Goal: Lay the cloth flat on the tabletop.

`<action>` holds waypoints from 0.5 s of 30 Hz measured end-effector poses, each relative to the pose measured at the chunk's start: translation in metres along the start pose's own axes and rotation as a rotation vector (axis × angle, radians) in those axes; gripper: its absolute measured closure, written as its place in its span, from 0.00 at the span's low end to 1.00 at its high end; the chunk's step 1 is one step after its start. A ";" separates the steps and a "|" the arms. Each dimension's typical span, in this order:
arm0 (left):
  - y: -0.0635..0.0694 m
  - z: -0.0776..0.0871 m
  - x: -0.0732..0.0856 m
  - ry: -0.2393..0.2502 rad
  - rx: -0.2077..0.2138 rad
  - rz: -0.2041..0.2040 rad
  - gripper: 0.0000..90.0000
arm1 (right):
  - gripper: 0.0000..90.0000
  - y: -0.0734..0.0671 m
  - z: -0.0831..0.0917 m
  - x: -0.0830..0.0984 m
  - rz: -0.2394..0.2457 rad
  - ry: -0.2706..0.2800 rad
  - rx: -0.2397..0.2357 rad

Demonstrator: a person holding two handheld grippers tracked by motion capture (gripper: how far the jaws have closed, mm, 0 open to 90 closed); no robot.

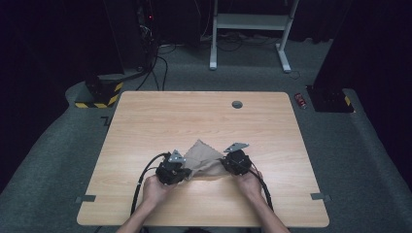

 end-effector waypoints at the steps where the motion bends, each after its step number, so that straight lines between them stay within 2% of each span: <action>1: 0.001 0.000 0.001 0.006 0.004 0.002 0.97 | 0.98 0.000 0.003 0.002 0.007 0.011 -0.003; 3: 0.005 0.001 0.004 0.002 0.022 -0.010 0.97 | 0.98 0.000 0.015 0.008 0.025 0.018 0.007; 5: 0.008 0.001 0.006 0.003 0.031 -0.014 0.97 | 0.98 0.000 0.018 0.011 0.029 0.018 0.006; 8: 0.014 -0.001 0.010 -0.004 0.042 -0.027 0.97 | 0.97 -0.003 0.033 0.027 0.035 -0.013 -0.015; 10: 0.017 -0.002 0.011 -0.013 0.035 -0.032 0.94 | 0.90 -0.003 0.036 0.030 0.034 -0.022 -0.016; 11: 0.016 -0.001 0.012 -0.014 0.035 -0.033 0.94 | 0.90 -0.003 0.036 0.030 0.034 -0.022 -0.016; 12: 0.016 0.001 0.012 -0.004 0.029 -0.022 0.87 | 0.83 0.001 0.039 0.027 -0.002 0.004 -0.028; 13: 0.014 0.003 0.013 0.006 0.017 -0.016 0.87 | 0.83 0.001 0.039 0.027 -0.002 0.004 -0.028; 15: 0.007 0.011 0.013 0.040 -0.030 0.013 0.80 | 0.77 0.005 0.039 0.018 -0.023 0.044 -0.026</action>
Point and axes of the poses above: each handheld gripper's, and its own axes: z roughly backward along the jaws, x roughly out of its underside, y roughly to its right, the point moved 2 cm from there along -z, roughly forward along the jaws, and after that the axes turned 1 degree about y, right-handed, at the moved point
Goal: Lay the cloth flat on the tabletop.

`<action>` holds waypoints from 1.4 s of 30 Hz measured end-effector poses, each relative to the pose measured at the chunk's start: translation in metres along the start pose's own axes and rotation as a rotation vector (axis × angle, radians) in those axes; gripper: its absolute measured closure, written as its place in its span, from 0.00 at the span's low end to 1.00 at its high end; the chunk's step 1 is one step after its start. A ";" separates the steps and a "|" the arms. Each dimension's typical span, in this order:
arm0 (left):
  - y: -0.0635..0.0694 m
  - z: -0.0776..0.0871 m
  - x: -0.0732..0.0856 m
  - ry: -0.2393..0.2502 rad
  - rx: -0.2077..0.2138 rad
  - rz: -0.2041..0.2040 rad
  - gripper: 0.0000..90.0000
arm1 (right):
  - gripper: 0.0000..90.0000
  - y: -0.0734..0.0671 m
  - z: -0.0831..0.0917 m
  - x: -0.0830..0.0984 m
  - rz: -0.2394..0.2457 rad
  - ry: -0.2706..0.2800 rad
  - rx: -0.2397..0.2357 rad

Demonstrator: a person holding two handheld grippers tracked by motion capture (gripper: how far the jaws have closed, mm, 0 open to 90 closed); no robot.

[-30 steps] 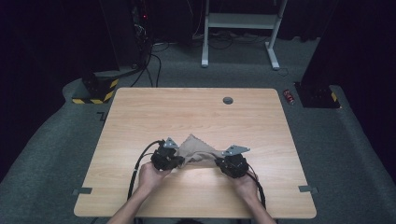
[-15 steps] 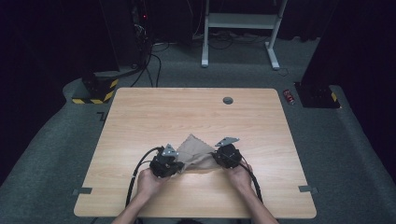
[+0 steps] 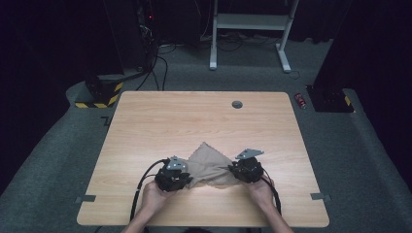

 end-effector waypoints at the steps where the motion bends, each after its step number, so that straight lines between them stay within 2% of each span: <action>1: -0.003 0.003 0.000 0.011 -0.027 0.007 0.78 | 0.76 0.000 -0.002 -0.005 -0.006 0.012 0.002; 2: -0.007 0.009 0.001 0.029 -0.061 0.020 0.75 | 0.74 -0.003 -0.009 -0.016 -0.003 0.013 0.006; 3: -0.007 0.009 0.001 0.029 -0.061 0.020 0.73 | 0.74 -0.003 -0.009 -0.016 -0.003 0.013 0.006; 4: -0.009 0.011 0.001 0.031 -0.090 0.022 0.73 | 0.73 -0.004 -0.013 -0.020 0.003 0.011 0.005; 5: -0.012 0.012 0.002 0.027 -0.125 0.027 0.69 | 0.70 -0.008 -0.026 -0.032 0.019 -0.002 0.006; 6: -0.012 0.012 0.002 0.027 -0.125 0.027 0.68 | 0.70 -0.008 -0.026 -0.032 0.019 -0.002 0.006; 7: -0.017 0.010 0.002 0.026 -0.139 0.054 0.66 | 0.66 -0.010 -0.038 -0.040 0.020 -0.015 0.012; 10: -0.022 0.004 0.000 0.027 -0.159 0.076 0.63 | 0.64 -0.009 -0.048 -0.047 0.012 -0.028 0.015; 11: -0.023 0.002 -0.001 0.023 -0.166 0.075 0.62 | 0.64 -0.009 -0.057 -0.051 0.002 -0.030 0.019; 12: -0.025 -0.001 -0.002 0.018 -0.176 0.068 0.62 | 0.64 -0.009 -0.057 -0.051 0.002 -0.030 0.019; 13: -0.025 -0.006 -0.005 0.006 -0.181 0.058 0.62 | 0.64 -0.008 -0.066 -0.052 -0.014 -0.061 0.019; 15: -0.025 -0.009 -0.006 0.002 -0.185 0.050 0.62 | 0.66 -0.008 -0.073 -0.051 0.008 -0.091 0.035; 17: -0.025 -0.015 -0.009 -0.003 -0.191 0.035 0.63 | 0.68 -0.008 -0.074 -0.051 0.016 -0.089 0.038; 18: -0.026 -0.020 -0.010 -0.018 -0.186 0.035 0.64 | 0.79 -0.008 -0.074 -0.052 0.025 -0.095 0.033; 21: -0.027 -0.026 -0.009 -0.045 -0.170 0.033 0.71 | 0.90 -0.011 -0.073 -0.052 0.058 -0.111 0.021; 22: -0.028 -0.028 -0.009 -0.049 -0.160 0.030 0.71 | 0.90 -0.011 -0.073 -0.052 0.058 -0.111 0.021; 23: -0.028 -0.029 -0.010 -0.048 -0.148 0.032 0.75 | 0.94 -0.013 -0.073 -0.053 0.060 -0.124 0.022; 24: -0.027 -0.029 -0.011 -0.053 -0.148 0.022 0.84 | 0.98 -0.014 -0.073 -0.054 0.098 -0.134 0.025; 27: -0.027 -0.029 -0.013 -0.071 -0.140 -0.008 0.92 | 0.98 -0.014 -0.073 -0.054 0.096 -0.131 0.022; 28: -0.026 -0.025 -0.015 -0.036 -0.160 -0.038 0.99 | 0.98 -0.013 -0.070 -0.054 0.098 -0.118 0.027; 29: -0.026 -0.025 -0.015 -0.036 -0.160 -0.038 1.00 | 0.98 -0.013 -0.070 -0.054 0.098 -0.118 0.027; 30: -0.026 -0.021 -0.017 -0.010 -0.159 -0.042 1.00 | 0.98 -0.012 -0.062 -0.056 0.084 -0.082 0.029; 31: -0.026 -0.018 -0.018 0.000 -0.156 -0.039 1.00 | 0.98 -0.012 -0.062 -0.056 0.084 -0.082 0.029; 32: -0.027 -0.012 -0.019 0.014 -0.151 -0.040 1.00 | 0.98 -0.010 -0.052 -0.057 0.061 -0.047 0.025; 33: -0.027 -0.012 -0.019 0.014 -0.151 -0.040 1.00 | 0.98 -0.010 -0.052 -0.057 0.061 -0.047 0.025; 34: -0.030 -0.005 -0.018 0.022 -0.144 -0.030 1.00 | 0.98 -0.007 -0.041 -0.059 0.052 -0.012 0.031; 37: -0.035 0.003 -0.014 0.033 -0.131 -0.015 1.00 | 0.98 -0.001 -0.026 -0.056 0.039 0.027 0.042; 40: -0.038 0.006 -0.010 0.028 -0.123 -0.001 1.00 | 0.98 0.006 -0.019 -0.050 0.022 0.026 0.056; 42: -0.041 0.004 -0.002 -0.024 -0.108 0.006 1.00 | 0.98 0.013 -0.018 -0.035 0.001 -0.010 0.058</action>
Point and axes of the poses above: each handheld gripper's, and its own axes: z roughly backward along the jaws, x roughly out of its underside, y roughly to its right, the point moved 2 cm from there along -z, roughly forward along the jaws, and after that the axes turned 1 degree about y, right-handed, at the moved point
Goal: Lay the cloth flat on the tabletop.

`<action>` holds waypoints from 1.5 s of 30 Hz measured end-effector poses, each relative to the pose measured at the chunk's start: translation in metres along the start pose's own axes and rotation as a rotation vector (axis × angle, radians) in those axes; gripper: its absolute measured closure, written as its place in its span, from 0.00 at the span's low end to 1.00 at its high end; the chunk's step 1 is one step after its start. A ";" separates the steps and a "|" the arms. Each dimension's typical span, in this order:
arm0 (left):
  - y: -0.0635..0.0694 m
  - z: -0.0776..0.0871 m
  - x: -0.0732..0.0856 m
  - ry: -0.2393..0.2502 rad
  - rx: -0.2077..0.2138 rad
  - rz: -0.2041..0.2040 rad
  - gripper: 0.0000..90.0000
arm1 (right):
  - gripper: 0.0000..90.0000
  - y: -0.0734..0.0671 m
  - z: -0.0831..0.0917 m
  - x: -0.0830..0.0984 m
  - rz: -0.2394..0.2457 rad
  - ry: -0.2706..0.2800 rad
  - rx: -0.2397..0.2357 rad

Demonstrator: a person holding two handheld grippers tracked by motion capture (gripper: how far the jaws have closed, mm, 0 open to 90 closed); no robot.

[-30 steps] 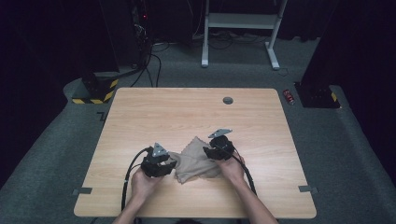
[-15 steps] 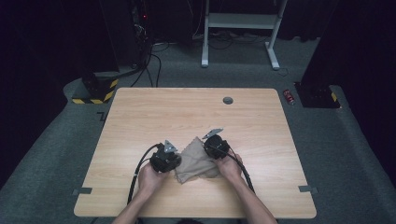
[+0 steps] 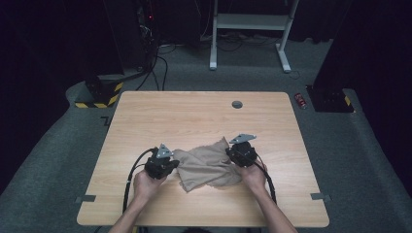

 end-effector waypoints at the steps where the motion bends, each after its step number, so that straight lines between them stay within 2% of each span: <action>1: 0.000 0.000 0.000 0.000 0.000 0.000 1.00 | 0.98 0.000 0.000 0.000 0.000 0.000 0.000; 3: -0.003 -0.004 0.006 -0.022 0.008 0.009 0.99 | 0.98 0.002 -0.004 0.014 0.002 -0.049 -0.006; 5: -0.005 -0.004 0.006 -0.007 0.005 0.042 0.96 | 0.93 0.003 -0.005 0.021 -0.012 -0.063 -0.016; 6: -0.006 -0.004 0.005 0.004 -0.003 0.055 0.93 | 0.88 0.005 -0.005 0.021 -0.020 -0.060 -0.010; 7: -0.006 -0.004 0.005 0.004 -0.003 0.055 0.89 | 0.88 0.005 -0.005 0.021 -0.020 -0.060 -0.010; 8: -0.007 -0.004 0.002 0.014 -0.019 0.066 0.89 | 0.84 0.006 -0.004 0.021 -0.029 -0.053 0.002; 10: -0.009 -0.005 -0.001 0.014 -0.041 0.088 0.80 | 0.80 0.008 -0.002 0.017 -0.059 -0.017 0.010; 12: -0.011 -0.009 -0.005 0.005 -0.070 0.091 0.73 | 0.79 0.007 -0.002 0.013 -0.055 -0.015 0.015; 13: -0.012 -0.015 -0.005 -0.018 -0.104 0.081 0.67 | 0.77 0.006 -0.006 0.012 -0.042 -0.029 0.022; 14: -0.012 -0.015 -0.005 -0.018 -0.104 0.081 0.65 | 0.77 0.006 -0.006 0.012 -0.042 -0.029 0.022; 15: -0.011 -0.020 -0.005 -0.037 -0.119 0.068 0.63 | 0.75 0.007 -0.013 0.013 -0.051 -0.063 0.022; 16: -0.010 -0.025 -0.004 -0.056 -0.127 0.056 0.62 | 0.75 0.007 -0.016 0.013 -0.049 -0.073 0.026; 17: -0.010 -0.026 -0.004 -0.051 -0.131 0.054 0.61 | 0.75 0.007 -0.020 0.015 -0.054 -0.089 0.034; 19: -0.009 -0.026 -0.005 -0.050 -0.135 0.052 0.63 | 0.76 0.008 -0.022 0.016 -0.045 -0.084 0.038; 20: -0.009 -0.027 -0.005 -0.045 -0.117 0.045 0.67 | 0.78 0.008 -0.022 0.016 -0.038 -0.083 0.035; 21: -0.009 -0.027 -0.005 -0.045 -0.117 0.045 0.71 | 0.78 0.008 -0.022 0.016 -0.038 -0.083 0.035; 22: -0.009 -0.027 -0.005 -0.042 -0.087 0.036 0.76 | 0.86 0.007 -0.023 0.015 -0.022 -0.093 0.027; 23: -0.009 -0.028 -0.006 -0.040 -0.065 0.045 0.80 | 0.90 0.007 -0.023 0.014 -0.018 -0.102 0.028; 24: -0.009 -0.028 -0.006 -0.040 -0.065 0.045 0.83 | 0.90 0.007 -0.023 0.014 -0.018 -0.102 0.028; 25: -0.012 -0.029 -0.008 -0.055 -0.052 0.043 0.88 | 0.97 0.004 -0.024 0.011 0.015 -0.112 0.034; 26: -0.013 -0.029 -0.009 -0.066 -0.047 0.042 0.92 | 0.98 0.003 -0.025 0.011 0.024 -0.114 0.039; 28: -0.014 -0.030 -0.011 -0.075 -0.040 0.037 0.98 | 0.98 0.003 -0.025 0.011 0.016 -0.113 0.041; 30: -0.014 -0.032 -0.017 -0.088 -0.059 0.011 0.99 | 0.98 0.005 -0.023 0.010 0.017 -0.104 0.047; 32: -0.015 -0.031 -0.019 -0.082 -0.060 0.010 0.99 | 0.98 0.006 -0.021 0.009 0.015 -0.093 0.051; 34: -0.017 -0.026 -0.032 -0.046 -0.075 0.007 0.99 | 0.98 0.010 -0.014 0.003 0.003 -0.055 0.069; 35: -0.017 -0.026 -0.032 -0.046 -0.075 0.007 0.99 | 0.98 0.010 -0.014 0.003 0.003 -0.055 0.069; 36: -0.020 -0.024 -0.041 -0.013 -0.100 0.003 0.99 | 0.98 0.012 -0.011 -0.003 0.002 -0.041 0.084; 37: -0.020 -0.024 -0.041 -0.013 -0.100 0.003 0.99 | 0.98 0.012 -0.011 -0.003 0.002 -0.041 0.084; 38: -0.023 -0.025 -0.048 0.002 -0.113 0.010 0.99 | 0.98 0.015 -0.010 -0.010 0.002 -0.024 0.099; 39: -0.023 -0.025 -0.048 0.002 -0.113 0.010 0.99 | 0.98 0.015 -0.010 -0.010 0.002 -0.024 0.099; 41: -0.029 -0.032 -0.053 0.021 -0.144 0.028 0.99 | 0.98 0.018 -0.011 -0.015 -0.008 -0.012 0.112; 42: -0.034 -0.040 -0.055 0.002 -0.163 0.046 0.98 | 0.98 0.023 -0.014 -0.016 -0.030 0.005 0.128; 43: -0.034 -0.040 -0.055 0.002 -0.163 0.046 0.97 | 0.98 0.023 -0.014 -0.016 -0.030 0.005 0.128; 45: -0.039 -0.049 -0.055 -0.018 -0.189 0.069 0.95 | 0.97 0.028 -0.020 -0.015 -0.063 -0.012 0.139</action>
Point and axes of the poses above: each handheld gripper's, and its own axes: z roughly backward along the jaws, x roughly out of its underside, y roughly to its right, the point moved 2 cm from there along -z, roughly forward along the jaws, and after that the axes turned 1 degree about y, right-handed, at the moved point
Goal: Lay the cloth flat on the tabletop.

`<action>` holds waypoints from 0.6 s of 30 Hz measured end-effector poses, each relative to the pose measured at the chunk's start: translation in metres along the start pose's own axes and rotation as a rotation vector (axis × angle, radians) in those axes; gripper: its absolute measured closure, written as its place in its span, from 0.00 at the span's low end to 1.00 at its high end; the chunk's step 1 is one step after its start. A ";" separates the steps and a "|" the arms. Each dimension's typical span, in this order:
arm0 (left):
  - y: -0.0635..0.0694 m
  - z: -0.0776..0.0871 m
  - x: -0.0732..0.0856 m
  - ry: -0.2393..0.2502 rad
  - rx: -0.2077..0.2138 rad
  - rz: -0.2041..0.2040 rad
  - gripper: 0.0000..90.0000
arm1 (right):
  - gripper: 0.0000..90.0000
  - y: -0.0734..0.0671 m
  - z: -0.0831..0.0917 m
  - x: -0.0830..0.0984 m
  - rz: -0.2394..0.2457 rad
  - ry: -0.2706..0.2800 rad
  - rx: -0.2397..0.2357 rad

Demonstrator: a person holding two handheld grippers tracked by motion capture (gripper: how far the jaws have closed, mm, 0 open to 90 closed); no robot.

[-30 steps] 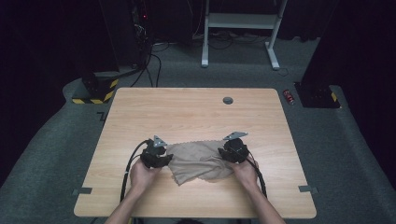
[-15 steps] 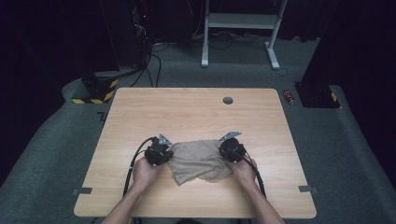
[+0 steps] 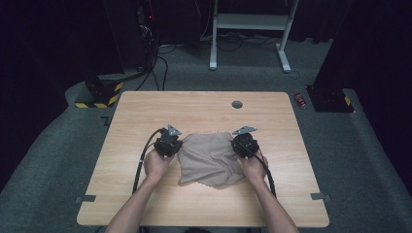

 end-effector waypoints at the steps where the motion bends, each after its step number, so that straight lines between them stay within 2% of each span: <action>1: 0.000 -0.004 0.000 -0.006 -0.013 0.016 0.86 | 0.89 0.004 -0.009 0.002 -0.026 -0.031 0.015; 2: 0.001 -0.005 0.001 -0.007 -0.008 0.024 0.86 | 0.89 0.004 -0.009 0.002 -0.026 -0.031 0.015; 3: 0.006 -0.002 0.004 -0.001 0.000 0.002 0.80 | 0.84 0.004 -0.010 0.005 -0.036 -0.042 0.010; 4: 0.006 -0.002 0.004 -0.001 0.000 0.002 0.78 | 0.84 0.004 -0.010 0.005 -0.036 -0.042 0.010; 5: 0.012 0.005 0.008 0.001 -0.001 -0.027 0.73 | 0.83 0.002 -0.004 0.007 -0.032 -0.025 -0.002; 7: 0.016 0.009 0.011 -0.001 0.006 -0.038 0.68 | 0.83 0.001 -0.001 0.007 -0.026 -0.019 -0.007; 9: 0.024 0.017 0.019 -0.008 0.036 -0.053 0.65 | 0.82 -0.003 0.009 0.011 -0.008 0.001 -0.034; 10: 0.024 0.017 0.019 -0.008 0.036 -0.053 0.64 | 0.82 -0.003 0.009 0.011 -0.008 0.001 -0.034; 13: 0.033 0.022 0.029 -0.018 0.076 -0.060 0.64 | 0.80 -0.011 0.015 0.021 0.021 -0.019 -0.064; 18: 0.035 0.016 0.031 -0.038 0.081 -0.068 0.66 | 0.79 -0.014 0.011 0.030 0.030 -0.053 -0.070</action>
Point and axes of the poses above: each handheld gripper's, and its own axes: z roughly backward along the jaws, x roughly out of its underside, y roughly to its right, the point moved 2 cm from there along -z, roughly forward along the jaws, and after that the axes turned 1 degree about y, right-handed, at the moved point
